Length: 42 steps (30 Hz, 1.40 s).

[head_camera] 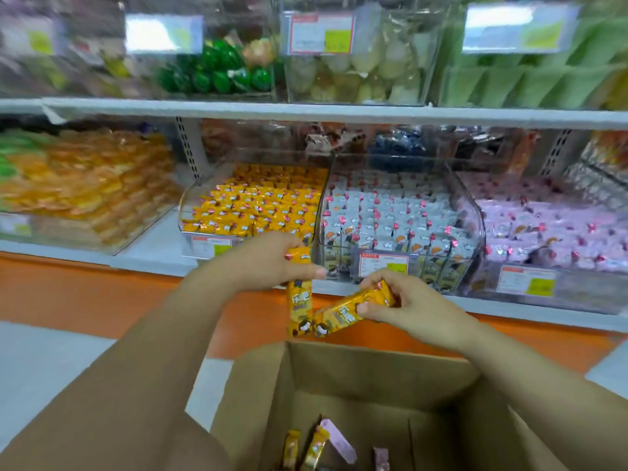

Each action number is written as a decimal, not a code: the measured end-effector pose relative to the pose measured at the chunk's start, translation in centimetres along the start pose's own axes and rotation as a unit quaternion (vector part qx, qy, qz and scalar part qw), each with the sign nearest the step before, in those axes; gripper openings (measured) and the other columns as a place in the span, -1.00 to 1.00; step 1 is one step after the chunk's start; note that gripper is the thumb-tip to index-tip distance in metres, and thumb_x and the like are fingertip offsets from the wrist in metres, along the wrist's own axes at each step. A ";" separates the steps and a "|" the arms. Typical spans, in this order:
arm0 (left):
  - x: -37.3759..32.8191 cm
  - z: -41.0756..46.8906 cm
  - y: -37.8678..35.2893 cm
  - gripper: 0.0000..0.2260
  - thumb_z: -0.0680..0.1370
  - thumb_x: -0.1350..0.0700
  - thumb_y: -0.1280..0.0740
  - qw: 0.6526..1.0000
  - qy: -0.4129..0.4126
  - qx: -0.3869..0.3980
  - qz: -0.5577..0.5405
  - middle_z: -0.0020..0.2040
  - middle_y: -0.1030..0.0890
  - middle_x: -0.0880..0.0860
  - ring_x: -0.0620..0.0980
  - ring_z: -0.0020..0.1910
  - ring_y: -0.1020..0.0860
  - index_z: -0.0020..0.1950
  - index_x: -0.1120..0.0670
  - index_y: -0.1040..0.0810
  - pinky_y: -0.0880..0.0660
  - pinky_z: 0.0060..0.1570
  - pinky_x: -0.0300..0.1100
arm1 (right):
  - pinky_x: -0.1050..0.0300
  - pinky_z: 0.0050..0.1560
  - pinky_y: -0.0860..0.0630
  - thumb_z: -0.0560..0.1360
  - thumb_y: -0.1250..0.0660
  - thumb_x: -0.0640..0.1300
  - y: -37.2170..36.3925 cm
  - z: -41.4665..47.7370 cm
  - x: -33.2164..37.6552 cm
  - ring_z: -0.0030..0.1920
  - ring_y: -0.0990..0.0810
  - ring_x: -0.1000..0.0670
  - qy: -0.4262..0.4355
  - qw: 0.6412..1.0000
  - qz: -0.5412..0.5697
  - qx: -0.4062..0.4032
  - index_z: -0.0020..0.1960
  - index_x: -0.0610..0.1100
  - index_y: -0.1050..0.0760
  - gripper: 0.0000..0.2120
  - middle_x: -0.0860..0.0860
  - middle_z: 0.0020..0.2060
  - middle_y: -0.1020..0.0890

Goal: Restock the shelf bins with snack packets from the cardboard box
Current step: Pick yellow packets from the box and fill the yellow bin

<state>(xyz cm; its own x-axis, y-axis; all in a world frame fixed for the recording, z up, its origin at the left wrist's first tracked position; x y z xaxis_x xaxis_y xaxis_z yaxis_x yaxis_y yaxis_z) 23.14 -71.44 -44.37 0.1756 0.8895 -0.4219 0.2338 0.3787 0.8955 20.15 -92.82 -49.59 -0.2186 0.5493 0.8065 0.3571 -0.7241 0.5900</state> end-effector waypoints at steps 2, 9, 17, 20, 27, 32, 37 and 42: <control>0.3 -0.7 1.9 -0.28 0.41 -0.28 -0.29 0.996 0.006 -0.066 -0.053 0.16 -0.54 0.16 0.06 0.08 -0.53 0.37 0.20 -0.39 -0.44 -0.03 -0.15 | 0.05 -0.13 -0.50 0.47 -0.35 0.10 0.7 0.3 1.9 -0.21 -0.56 -0.05 0.021 0.999 0.003 -0.026 0.08 0.12 -0.43 -0.79 -0.06 -0.14 -0.59; 5.2 -0.3 5.8 -0.61 0.47 -0.22 -0.32 0.879 0.032 -0.364 -0.306 -0.05 -0.64 0.04 -0.10 -0.26 -0.64 0.06 0.07 -0.53 -0.57 -0.14 -0.11 | 0.34 -0.22 -0.50 0.47 -0.33 0.04 2.6 3.4 6.6 -0.16 -0.63 0.05 0.082 0.980 0.036 -0.177 0.07 0.21 -0.42 -0.80 0.08 -0.20 -0.60; 9.2 5.4 3.2 -0.73 0.56 0.12 -0.35 0.769 0.064 -0.336 -0.540 0.34 -0.36 0.11 0.00 -0.09 -0.64 0.21 0.08 -0.38 -0.59 -0.05 -0.16 | 0.26 -0.28 -0.49 0.51 -0.33 -0.01 0.0 9.3 7.8 -0.30 -0.57 0.12 0.068 0.978 -0.014 -0.198 0.12 0.16 -0.40 -0.78 0.12 -0.23 -0.59; 9.9 6.9 3.3 -0.61 0.55 0.13 -0.36 0.808 0.053 -0.349 -0.472 0.36 -0.35 0.03 0.06 0.06 -0.61 0.35 0.00 -0.37 -0.57 0.09 0.01 | 0.39 -0.36 -0.39 0.51 -0.33 0.01 -0.5 11.5 8.0 -0.31 -0.53 0.25 0.063 0.975 -0.077 -0.200 0.16 0.17 -0.37 -0.74 0.17 -0.24 -0.55; 10.4 6.3 4.3 -0.77 0.59 0.05 -0.29 0.877 -0.014 -0.338 -0.342 0.22 -0.53 -0.11 -0.19 0.10 -0.51 0.24 -0.05 -0.54 -0.39 -0.07 -0.48 | 0.30 -0.18 -0.46 0.47 -0.35 0.12 -0.8 16.0 10.0 -0.19 -0.53 0.22 0.061 0.962 -0.192 -0.184 0.17 0.05 -0.37 -0.66 0.19 -0.11 -0.58; 10.2 5.7 4.4 -0.73 0.56 0.04 -0.32 0.880 -0.097 -0.254 -0.391 0.18 -0.57 -0.17 -0.29 0.12 -0.53 0.27 -0.10 -0.51 -0.48 0.14 -0.30 | 0.02 0.05 -0.46 0.46 -0.30 0.18 -2.0 18.1 13.3 -0.17 -0.58 0.07 0.157 0.928 -0.300 -0.156 0.07 0.08 -0.46 -0.74 0.15 -0.22 -0.61; 11.0 5.5 4.4 -0.61 0.56 0.06 -0.32 0.863 -0.084 -0.244 -0.434 0.11 -0.46 -0.24 -0.27 0.10 -0.50 0.37 -0.14 -0.38 -0.49 0.10 -0.28 | 0.01 0.05 -0.48 0.50 -0.29 0.12 -2.8 19.8 14.3 -0.11 -0.58 0.01 0.154 0.918 -0.348 -0.114 0.14 0.04 -0.44 -0.73 0.13 -0.18 -0.59; 10.7 5.6 4.2 -0.59 0.57 0.08 -0.31 0.861 -0.095 -0.251 -0.432 0.03 -0.39 -0.34 -0.31 0.03 -0.51 0.39 -0.18 -0.35 -0.51 -0.07 -0.41 | 0.03 -0.07 -0.54 0.46 -0.36 0.08 -2.7 20.6 14.1 -0.17 -0.57 0.05 0.152 0.923 -0.340 -0.096 0.07 0.03 -0.48 -0.76 0.10 -0.17 -0.62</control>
<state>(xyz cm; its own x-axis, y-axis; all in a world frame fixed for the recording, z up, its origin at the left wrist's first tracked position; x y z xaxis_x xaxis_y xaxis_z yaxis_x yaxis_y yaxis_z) 31.32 -61.79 -45.95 0.3076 0.1798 -0.9344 -0.0799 0.9834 0.1629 34.83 -74.52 -40.60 -0.5886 0.7826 0.2026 -0.1177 -0.3309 0.9363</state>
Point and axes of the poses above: each hand's wrist, its own z-axis towards the middle knuckle, its own y-axis out of the back of the hand, x = y × z, the point moved 3 cm from there along z, towards the middle knuckle
